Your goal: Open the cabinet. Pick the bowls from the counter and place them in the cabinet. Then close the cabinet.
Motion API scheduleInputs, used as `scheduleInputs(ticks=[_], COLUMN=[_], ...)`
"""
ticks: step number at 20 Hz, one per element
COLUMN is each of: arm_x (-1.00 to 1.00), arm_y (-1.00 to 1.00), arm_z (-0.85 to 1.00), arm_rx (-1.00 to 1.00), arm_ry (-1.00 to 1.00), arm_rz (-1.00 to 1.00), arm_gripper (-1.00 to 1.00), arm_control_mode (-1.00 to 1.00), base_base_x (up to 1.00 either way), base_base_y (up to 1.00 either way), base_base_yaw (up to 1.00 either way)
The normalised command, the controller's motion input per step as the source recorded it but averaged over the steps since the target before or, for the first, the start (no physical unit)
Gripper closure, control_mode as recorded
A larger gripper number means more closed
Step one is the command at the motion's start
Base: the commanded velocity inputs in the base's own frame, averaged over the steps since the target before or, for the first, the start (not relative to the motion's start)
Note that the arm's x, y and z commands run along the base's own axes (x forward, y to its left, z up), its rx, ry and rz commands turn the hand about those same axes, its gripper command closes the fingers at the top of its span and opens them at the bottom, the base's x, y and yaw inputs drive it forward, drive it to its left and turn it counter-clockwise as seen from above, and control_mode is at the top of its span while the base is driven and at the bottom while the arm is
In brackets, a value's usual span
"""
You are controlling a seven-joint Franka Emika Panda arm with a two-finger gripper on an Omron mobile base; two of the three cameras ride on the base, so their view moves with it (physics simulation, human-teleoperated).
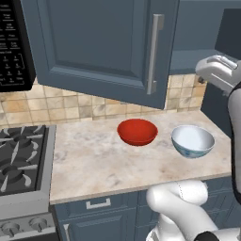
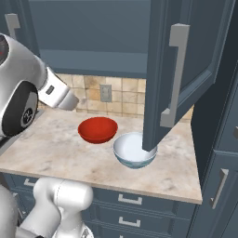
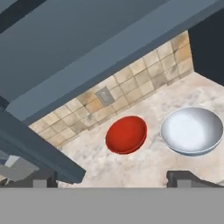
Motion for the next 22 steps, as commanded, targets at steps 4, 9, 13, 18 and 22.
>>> scheduleInputs(ticks=[4,9,13,18,22], arm_x=[0.23,0.61,0.72,0.73,0.65], arm_y=[-0.20,0.00,0.00,0.00,0.00], arm_z=[-0.25,-0.23,-0.09,-0.02,0.00], arm_rx=[0.27,0.25,0.22,0.19,0.18], arm_ry=[-0.16,-0.09,0.00,0.00,0.00], arm_rz=[0.15,0.15,0.13,0.10,0.10], arm_gripper=[-1.00,-1.00,-1.00,-1.00,-1.00], arm_control_mode=[-1.00,-1.00,-1.00,-1.00,-1.00], base_base_x=[0.00,0.00,0.00,0.00,0.00], base_base_y=[0.00,0.00,0.00,0.00,0.00], base_base_yaw=[0.00,0.00,0.00,0.00,0.00])
